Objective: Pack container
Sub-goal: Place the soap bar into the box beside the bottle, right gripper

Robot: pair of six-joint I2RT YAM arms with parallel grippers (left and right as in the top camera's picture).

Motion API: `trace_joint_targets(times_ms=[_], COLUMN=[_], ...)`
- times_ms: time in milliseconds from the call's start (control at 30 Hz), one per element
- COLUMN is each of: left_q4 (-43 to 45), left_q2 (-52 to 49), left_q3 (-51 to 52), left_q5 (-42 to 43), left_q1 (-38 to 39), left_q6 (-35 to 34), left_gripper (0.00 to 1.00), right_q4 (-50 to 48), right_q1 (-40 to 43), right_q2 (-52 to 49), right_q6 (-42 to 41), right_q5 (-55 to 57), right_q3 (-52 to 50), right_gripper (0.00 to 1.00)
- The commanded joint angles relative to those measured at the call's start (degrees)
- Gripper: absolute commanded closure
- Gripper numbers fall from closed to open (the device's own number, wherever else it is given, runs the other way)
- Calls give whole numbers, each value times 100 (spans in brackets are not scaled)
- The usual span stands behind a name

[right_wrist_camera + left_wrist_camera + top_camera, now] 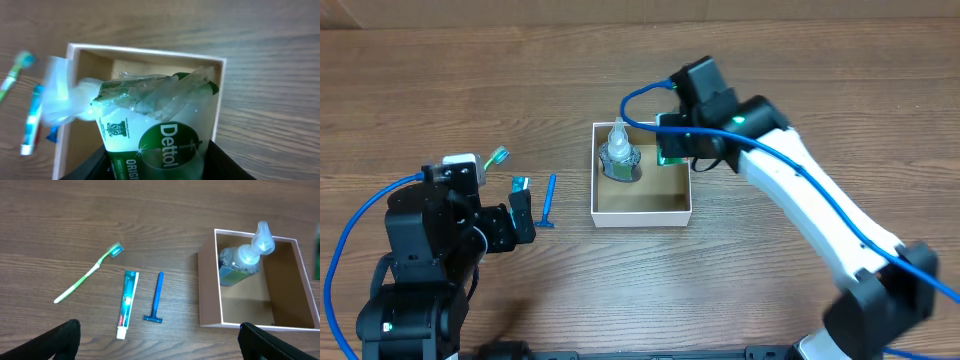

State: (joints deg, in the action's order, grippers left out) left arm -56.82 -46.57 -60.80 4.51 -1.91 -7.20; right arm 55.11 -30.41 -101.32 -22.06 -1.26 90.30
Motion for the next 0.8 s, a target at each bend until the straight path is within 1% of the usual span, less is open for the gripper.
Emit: trace_joint_targets(times_ms=[0, 33, 100, 167, 200, 300, 333, 433, 600, 633, 767], left_q4=[-48, -61, -85, -109, -120, -127, -127, -129, -153, -157, -160], left_q2=[7, 7, 7, 7, 7, 7, 7, 7, 7, 7, 7], left_q3=[-131, -131, -131, -131, -131, -131, -131, -131, -131, -131, -131], left_q5=[0, -2, -2, -2, -2, -2, -2, -2, -2, 0, -9], left_q1=[-31, -31, -31, -31, -31, -31, -31, -31, -31, -31, -31], left_q6=[-76, -76, -76, -74, -74, -74, -74, -74, -74, -74, -72], left_gripper=[0, 0, 0, 0, 0, 0, 0, 0, 0, 0, 0], right_q4=[-83, -87, -87, -109, -120, -153, -168, -166, -20, 59, 442], right_q1=[-11, -11, -11, -11, -11, -11, -11, -11, 61, 125, 566], right_q2=[-343, -396, -442, -448, -448, -448, -446, -446, -297, -192, 396], right_q6=[-70, -70, -68, -63, -63, -66, -66, -66, -57, -162, -1036], right_q5=[24, 24, 24, 24, 22, 0, 2, 0, 79, 199, 994], right_q3=[-15, -15, -15, -15, -15, -13, -13, 31, 278, 337, 378], right_gripper=[85, 75, 68, 64, 59, 30, 27, 23, 21, 20, 16])
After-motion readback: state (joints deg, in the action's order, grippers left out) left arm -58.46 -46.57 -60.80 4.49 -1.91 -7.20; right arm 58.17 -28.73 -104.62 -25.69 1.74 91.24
